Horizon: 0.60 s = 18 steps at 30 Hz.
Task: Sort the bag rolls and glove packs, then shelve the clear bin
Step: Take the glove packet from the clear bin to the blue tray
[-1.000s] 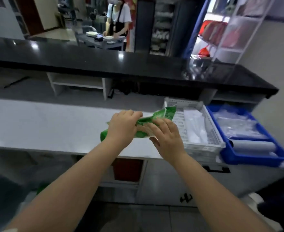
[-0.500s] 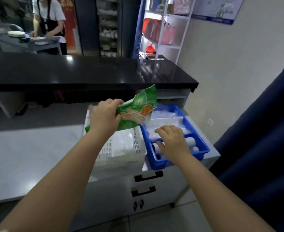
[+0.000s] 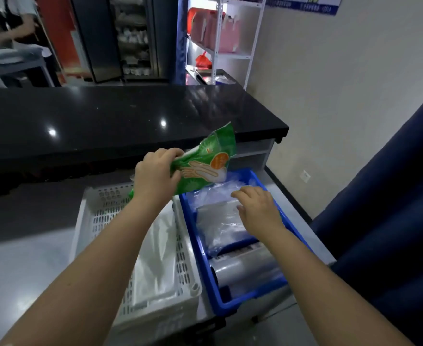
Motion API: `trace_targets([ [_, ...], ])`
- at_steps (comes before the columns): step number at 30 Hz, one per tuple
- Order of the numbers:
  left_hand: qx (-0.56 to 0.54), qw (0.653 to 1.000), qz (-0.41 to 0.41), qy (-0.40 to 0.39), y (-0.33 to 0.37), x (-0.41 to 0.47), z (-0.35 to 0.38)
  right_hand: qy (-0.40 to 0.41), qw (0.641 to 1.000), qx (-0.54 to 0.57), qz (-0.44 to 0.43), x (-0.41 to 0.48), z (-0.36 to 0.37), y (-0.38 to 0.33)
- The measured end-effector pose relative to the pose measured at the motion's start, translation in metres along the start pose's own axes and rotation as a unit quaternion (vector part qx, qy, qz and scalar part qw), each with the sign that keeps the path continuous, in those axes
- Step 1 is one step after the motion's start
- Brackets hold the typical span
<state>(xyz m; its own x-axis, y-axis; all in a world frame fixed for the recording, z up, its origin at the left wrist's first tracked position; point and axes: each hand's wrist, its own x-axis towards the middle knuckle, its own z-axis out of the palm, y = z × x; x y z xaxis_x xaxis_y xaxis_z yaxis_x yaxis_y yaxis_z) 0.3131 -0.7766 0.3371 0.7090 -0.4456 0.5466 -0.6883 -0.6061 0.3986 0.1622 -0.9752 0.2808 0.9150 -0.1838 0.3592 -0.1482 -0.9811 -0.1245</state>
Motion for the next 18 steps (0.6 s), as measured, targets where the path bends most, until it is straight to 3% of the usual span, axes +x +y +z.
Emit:
trace_targets([
  [4, 0.002, 1.0, 0.016, -0.006, 0.01, 0.031, 0.023, -0.024, 0.999, -0.002, 0.023, 0.027, 0.008, 0.039],
  [9, -0.001, 1.0, -0.004, -0.001, 0.018, 0.055, 0.052, -0.092, 0.996, -0.01, -0.02, 0.065, 0.037, 0.076],
  [18, 0.011, 0.992, -0.111, 0.054, 0.032, 0.053, 0.09, -0.316, 0.94, -0.012, -0.128, 0.138, 0.089, 0.1],
])
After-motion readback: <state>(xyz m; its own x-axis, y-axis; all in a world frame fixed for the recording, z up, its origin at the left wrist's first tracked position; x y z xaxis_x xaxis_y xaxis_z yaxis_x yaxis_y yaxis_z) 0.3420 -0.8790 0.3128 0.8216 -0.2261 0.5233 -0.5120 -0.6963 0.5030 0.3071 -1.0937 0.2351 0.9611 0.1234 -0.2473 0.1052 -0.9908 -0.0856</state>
